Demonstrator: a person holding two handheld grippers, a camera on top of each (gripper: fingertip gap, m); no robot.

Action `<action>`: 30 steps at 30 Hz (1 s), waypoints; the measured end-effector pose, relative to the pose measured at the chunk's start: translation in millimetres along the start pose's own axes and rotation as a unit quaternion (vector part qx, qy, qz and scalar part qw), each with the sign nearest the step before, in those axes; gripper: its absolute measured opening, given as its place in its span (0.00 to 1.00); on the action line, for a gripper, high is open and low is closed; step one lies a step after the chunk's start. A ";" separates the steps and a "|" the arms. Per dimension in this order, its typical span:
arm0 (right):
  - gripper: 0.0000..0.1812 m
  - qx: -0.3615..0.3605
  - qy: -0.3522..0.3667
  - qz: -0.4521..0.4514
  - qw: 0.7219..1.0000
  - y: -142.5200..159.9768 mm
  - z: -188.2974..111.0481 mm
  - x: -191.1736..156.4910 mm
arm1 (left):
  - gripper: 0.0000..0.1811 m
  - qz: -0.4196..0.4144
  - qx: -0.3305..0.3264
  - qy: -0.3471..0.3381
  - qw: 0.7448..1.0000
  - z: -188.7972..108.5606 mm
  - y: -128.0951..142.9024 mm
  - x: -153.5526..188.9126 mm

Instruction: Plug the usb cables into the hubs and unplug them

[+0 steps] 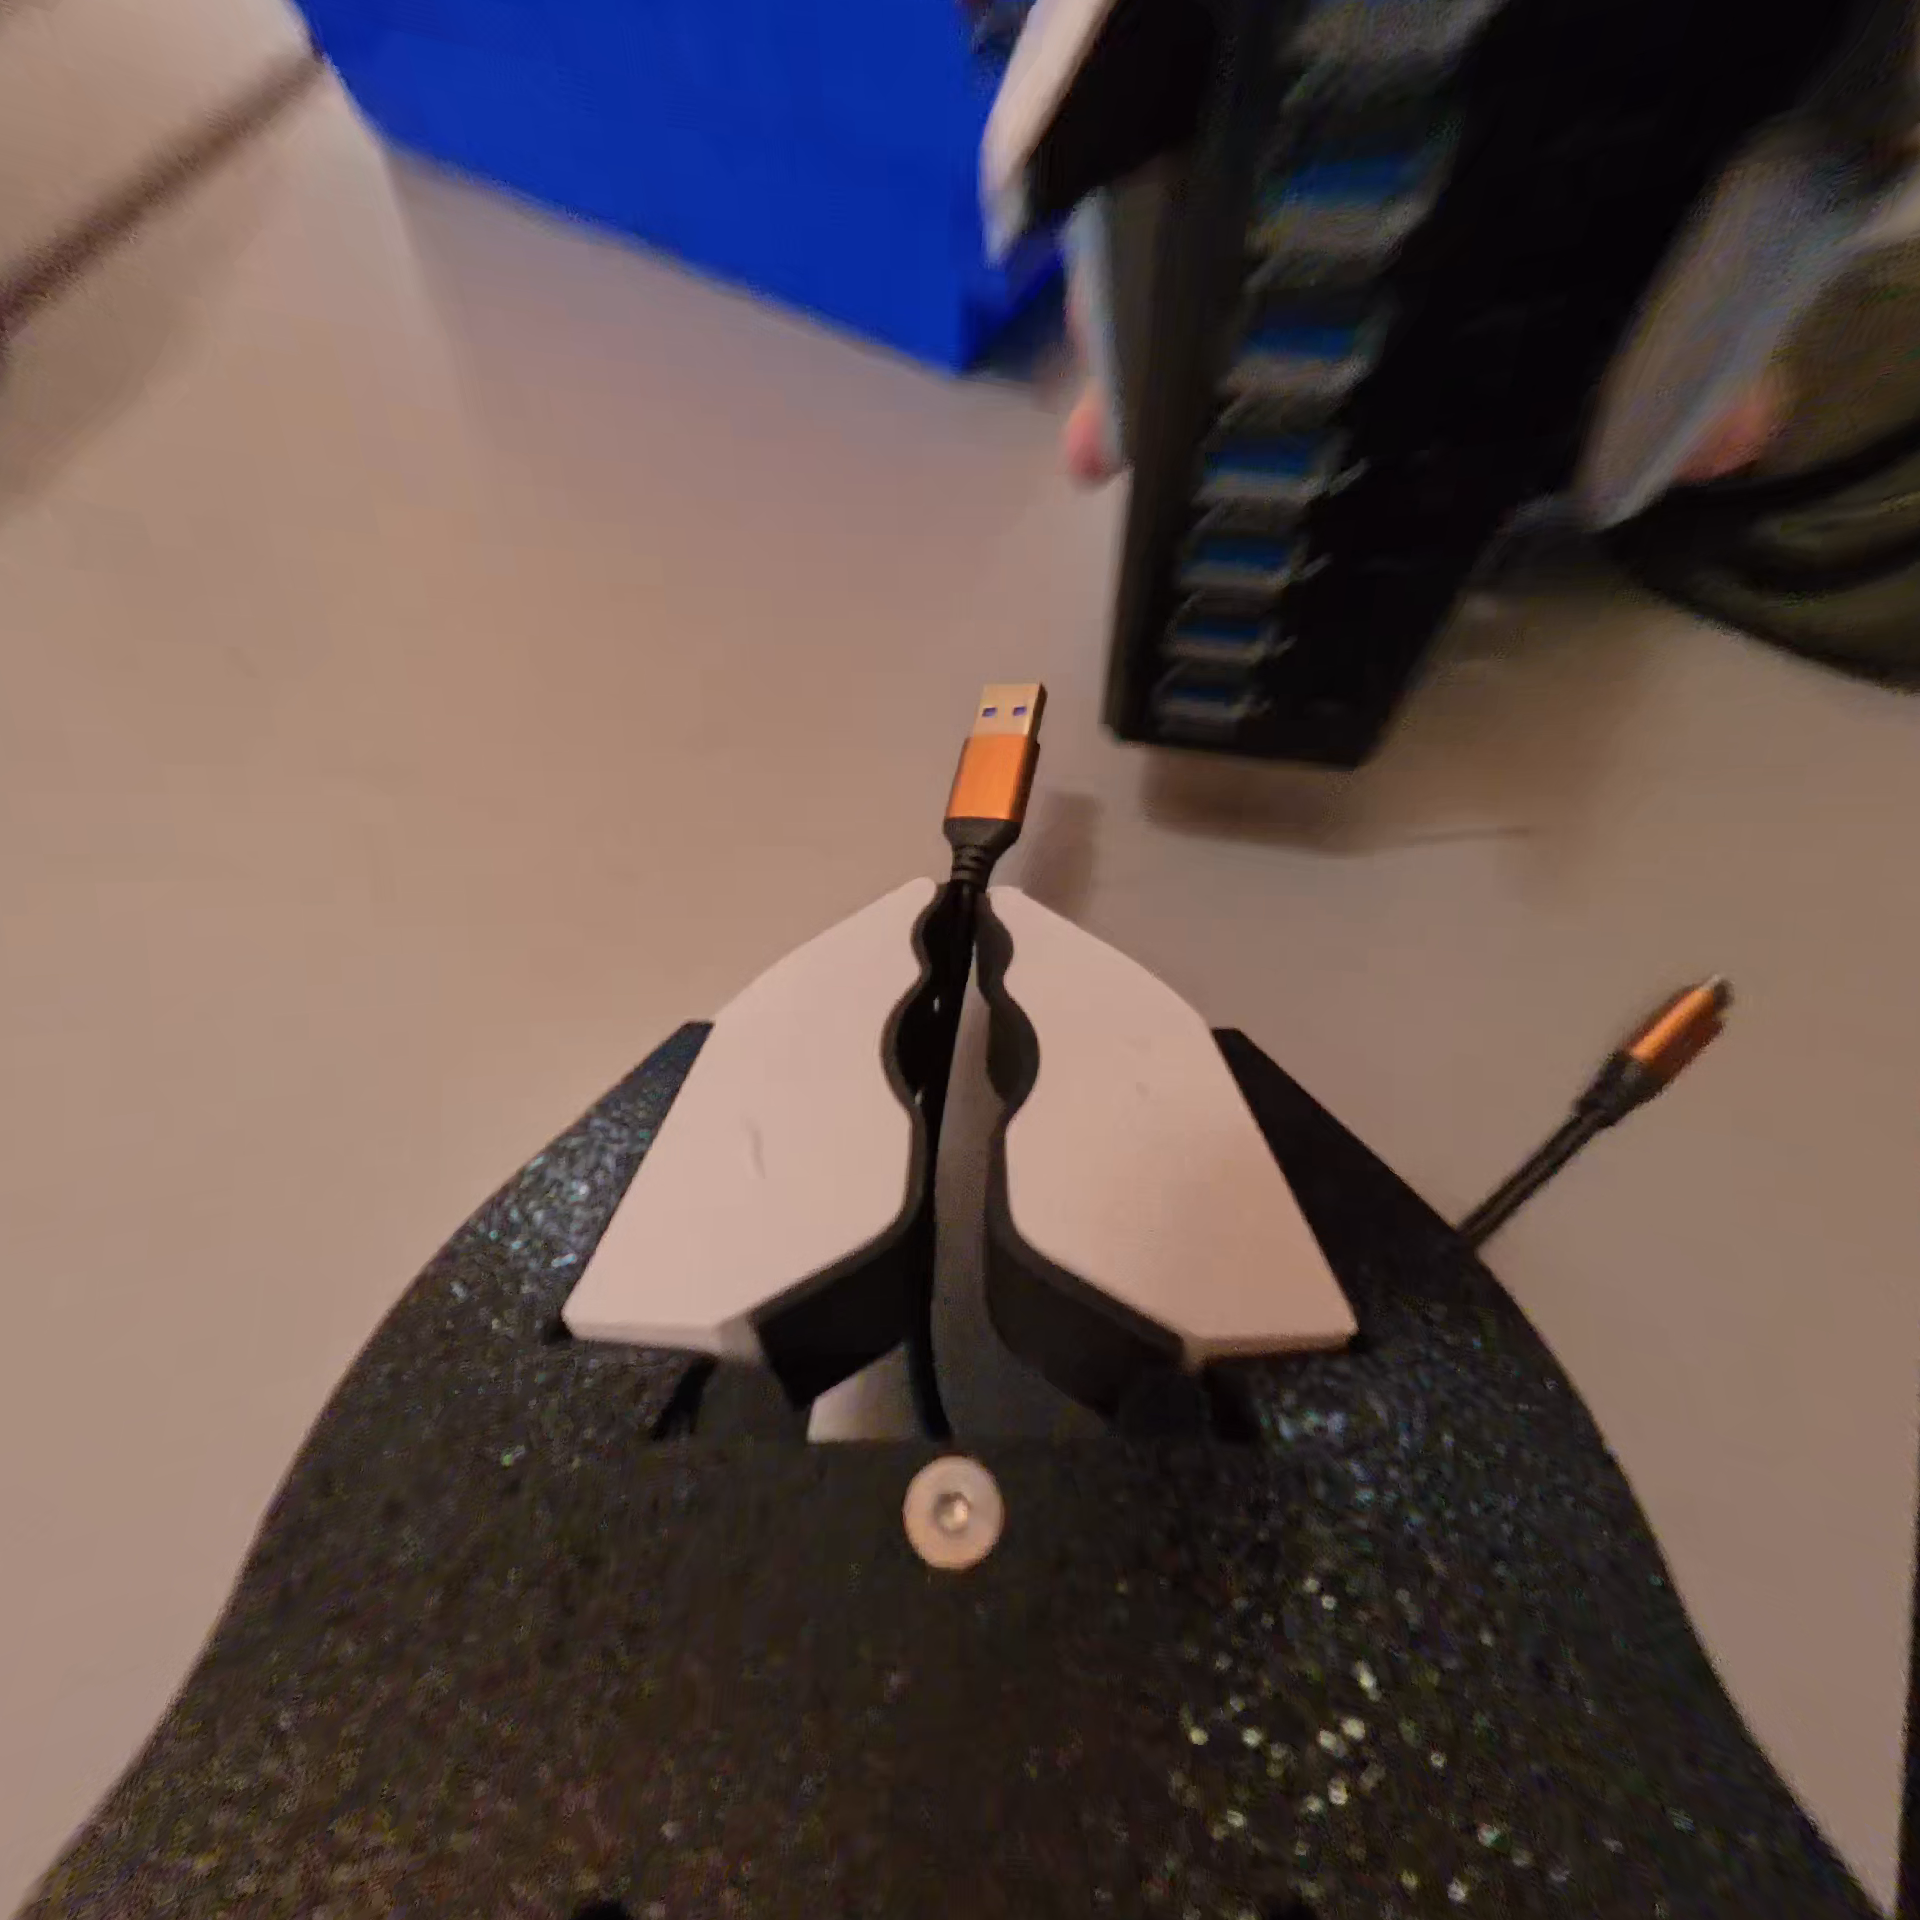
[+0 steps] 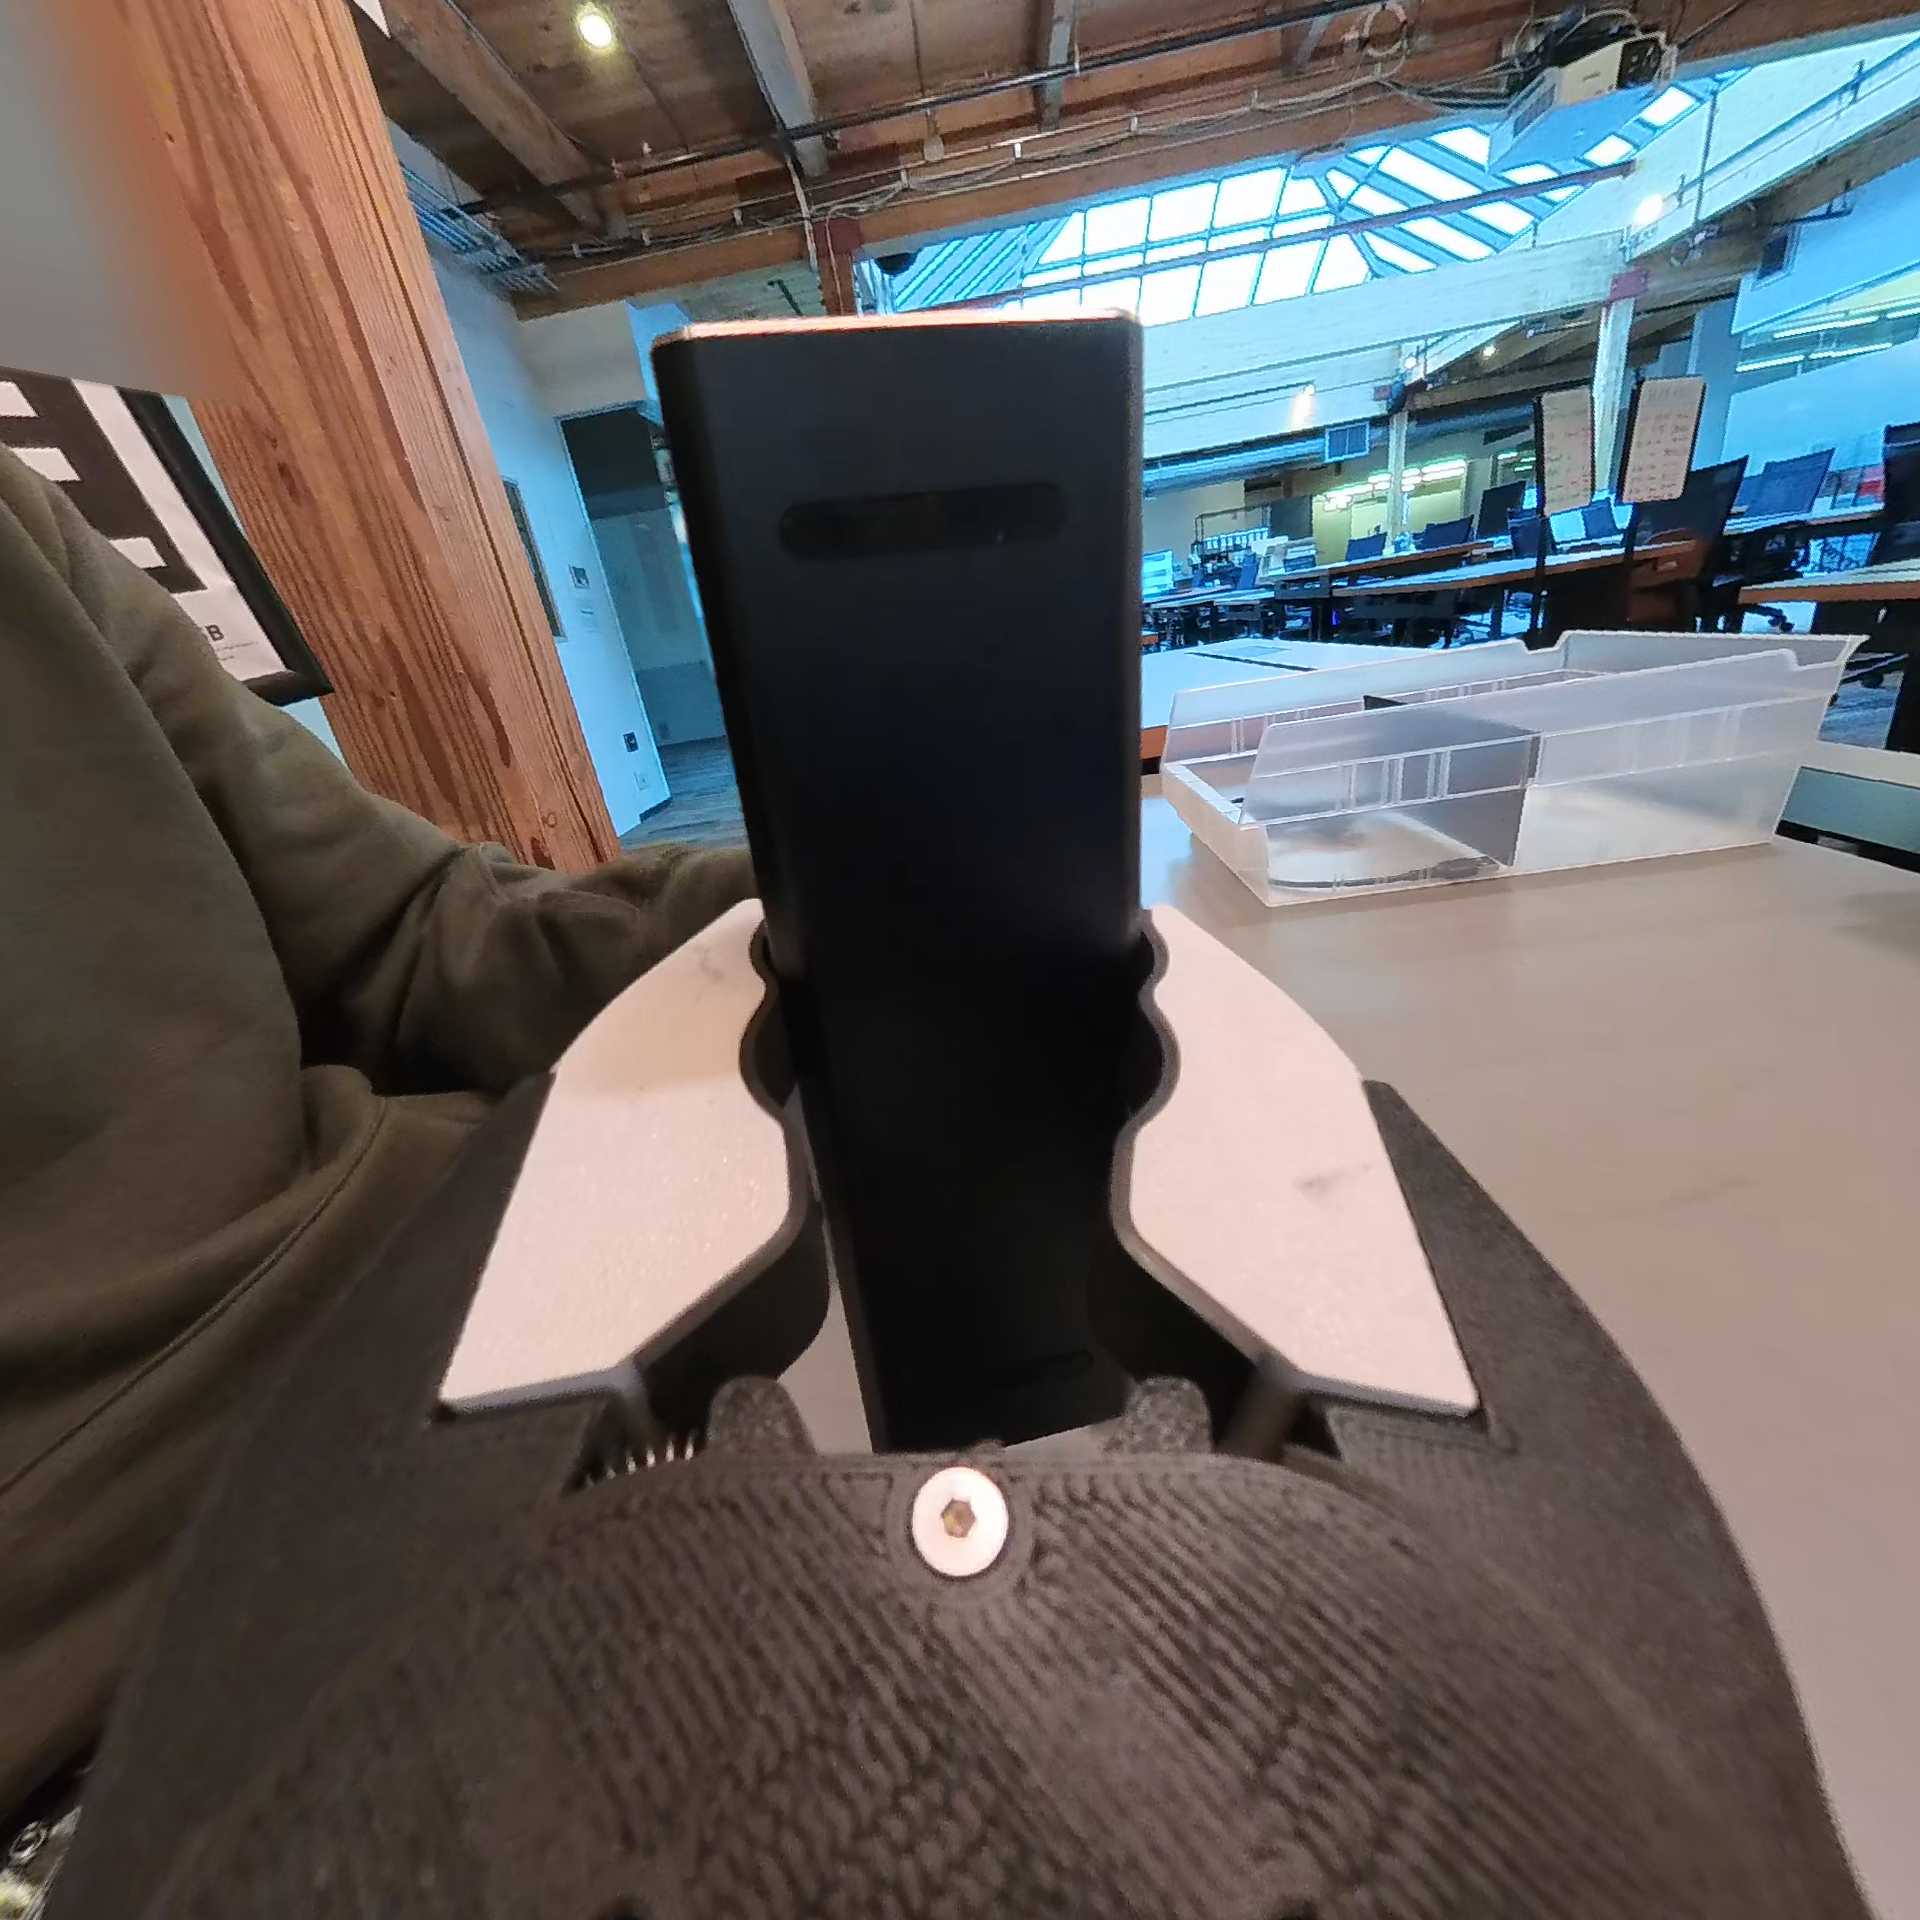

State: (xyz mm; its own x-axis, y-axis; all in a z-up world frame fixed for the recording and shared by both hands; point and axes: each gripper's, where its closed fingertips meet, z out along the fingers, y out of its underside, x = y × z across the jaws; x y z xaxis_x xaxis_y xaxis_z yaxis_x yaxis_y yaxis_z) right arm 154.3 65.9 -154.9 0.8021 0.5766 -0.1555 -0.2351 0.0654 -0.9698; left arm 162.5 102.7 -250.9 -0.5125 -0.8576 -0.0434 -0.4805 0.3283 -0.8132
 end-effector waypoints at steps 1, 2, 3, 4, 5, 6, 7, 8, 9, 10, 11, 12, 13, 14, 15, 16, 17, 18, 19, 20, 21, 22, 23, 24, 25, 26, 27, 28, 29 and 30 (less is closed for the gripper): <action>0.35 0.001 0.004 0.001 1.000 0.0 -0.2 1.2 | 0.01 0.022 0.022 -0.005 1.000 -7.5 -12.4 2.7; 0.35 0.001 0.006 0.002 1.000 -0.3 -0.4 1.8 | 0.01 0.050 0.042 -0.015 0.998 -15.6 -24.9 4.7; 0.35 0.003 0.004 0.002 1.000 -0.7 -0.7 1.4 | 0.01 0.079 0.053 -0.029 0.995 -23.0 -34.6 6.1; 0.35 0.004 0.005 0.002 1.000 -0.8 -0.8 1.7 | 0.01 0.104 0.049 -0.044 0.992 -28.5 -39.0 6.0; 0.35 0.003 0.008 0.003 1.000 -0.6 -0.7 2.5 | 0.01 0.119 0.041 -0.052 0.991 -32.4 -40.7 6.5; 0.35 0.001 0.007 0.004 1.000 -0.3 -0.5 2.5 | 0.01 0.128 0.044 -0.052 0.989 -35.1 -44.0 9.1; 0.35 0.003 0.008 0.003 1.000 -0.5 -0.7 2.7 | 0.01 0.131 0.049 -0.049 0.989 -37.1 -46.4 11.8; 0.34 0.004 0.008 0.003 1.000 -0.9 -0.8 2.5 | 0.01 0.129 0.046 -0.040 0.990 -38.2 -46.4 14.8; 0.35 0.004 0.008 0.002 1.000 -0.9 -0.8 2.5 | 0.01 0.128 0.046 -0.034 0.990 -39.2 -47.3 17.2; 0.35 0.003 0.008 0.002 1.000 -0.7 -0.7 2.4 | 0.01 0.129 0.049 -0.032 0.990 -40.1 -48.8 18.2; 0.35 0.002 0.008 0.002 1.000 -0.2 -0.4 2.3 | 0.01 0.129 0.050 -0.029 0.990 -40.4 -49.6 19.5; 0.35 0.000 0.006 0.002 1.000 0.0 -0.1 1.8 | 0.01 0.128 0.046 -0.026 0.990 -39.8 -48.5 20.4; 0.35 -0.001 0.007 0.001 1.000 0.3 0.2 1.8 | 0.01 0.128 0.042 -0.029 0.990 -39.1 -47.6 19.7; 0.35 -0.003 0.005 0.001 1.000 0.8 0.6 1.4 | 0.01 0.125 0.045 -0.033 0.991 -38.8 -48.4 19.3; 0.35 -0.005 0.004 0.000 1.000 1.3 1.0 1.0 | 0.01 0.121 0.048 -0.030 0.991 -38.5 -50.0 20.8; 0.35 -0.005 0.006 -0.001 1.000 1.3 1.1 1.4 | 0.01 0.115 0.043 -0.034 0.992 -38.1 -49.5 20.3; 0.35 -0.005 0.007 0.000 1.000 1.3 1.1 1.6 | 0.01 0.113 0.037 -0.038 0.992 -37.6 -49.1 20.2; 0.35 -0.004 0.008 0.000 1.000 1.2 1.1 1.7 | 0.01 0.110 0.030 -0.044 0.993 -37.2 -48.4 20.4; 0.35 -0.003 0.011 0.000 1.000 0.9 0.7 2.6 | 0.01 0.107 0.024 -0.053 0.993 -37.0 -48.9 20.3; 0.35 0.001 0.014 0.001 1.000 -0.1 -0.1 3.7 | 0.01 0.108 0.021 -0.062 0.992 -37.4 -50.5 21.0; 0.35 0.008 0.014 0.004 1.000 -1.8 -1.5 3.9 | 0.01 0.111 0.023 -0.069 0.991 -38.2 -53.5 22.8; 0.35 0.015 0.012 0.006 1.000 -3.4 -3.0 4.0 | 0.01 0.113 0.030 -0.071 0.991 -39.2 -57.3 24.8; 0.35 0.020 0.013 0.007 1.000 -4.5 -4.0 4.5 | 0.01 0.105 0.043 -0.068 0.991 -39.9 -61.7 27.0; 0.35 0.019 0.013 0.009 1.000 -4.4 -4.1 4.8 | 0.01 0.093 0.057 -0.065 0.992 -40.6 -64.7 27.0; 0.35 0.018 0.016 0.011 1.000 -4.0 -3.7 5.9 | 0.01 0.080 0.071 -0.059 0.993 -40.7 -65.9 25.7; 0.35 0.015 0.018 0.013 1.000 -3.3 -3.3 6.8 | 0.01 0.063 0.079 -0.047 0.994 -39.4 -64.7 24.8; 0.35 0.014 0.018 0.013 1.000 -2.9 -3.0 6.8 | 0.01 0.046 0.087 -0.034 0.995 -37.7 -63.1 24.6; 0.35 0.017 0.015 0.013 1.000 -3.8 -3.5 6.1 | 0.01 0.036 0.097 -0.023 0.994 -35.9 -62.4 24.7; 0.35 0.024 0.014 0.012 1.000 -5.3 -5.0 5.7 | 0.01 0.030 0.108 -0.010 0.994 -34.0 -61.9 25.5; 0.35 0.030 0.012 0.013 0.999 -6.8 -6.5 5.3 | 0.02 0.024 0.122 0.004 0.992 -32.5 -62.5 26.9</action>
State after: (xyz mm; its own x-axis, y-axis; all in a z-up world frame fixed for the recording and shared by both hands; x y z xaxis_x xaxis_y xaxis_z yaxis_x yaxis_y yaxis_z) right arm 163.7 63.2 -150.4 0.8078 0.5596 -0.1854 -0.2876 0.0995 -0.9526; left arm 155.6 71.9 -182.3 -0.5375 -0.8393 -0.0819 -0.2696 0.2631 -0.9263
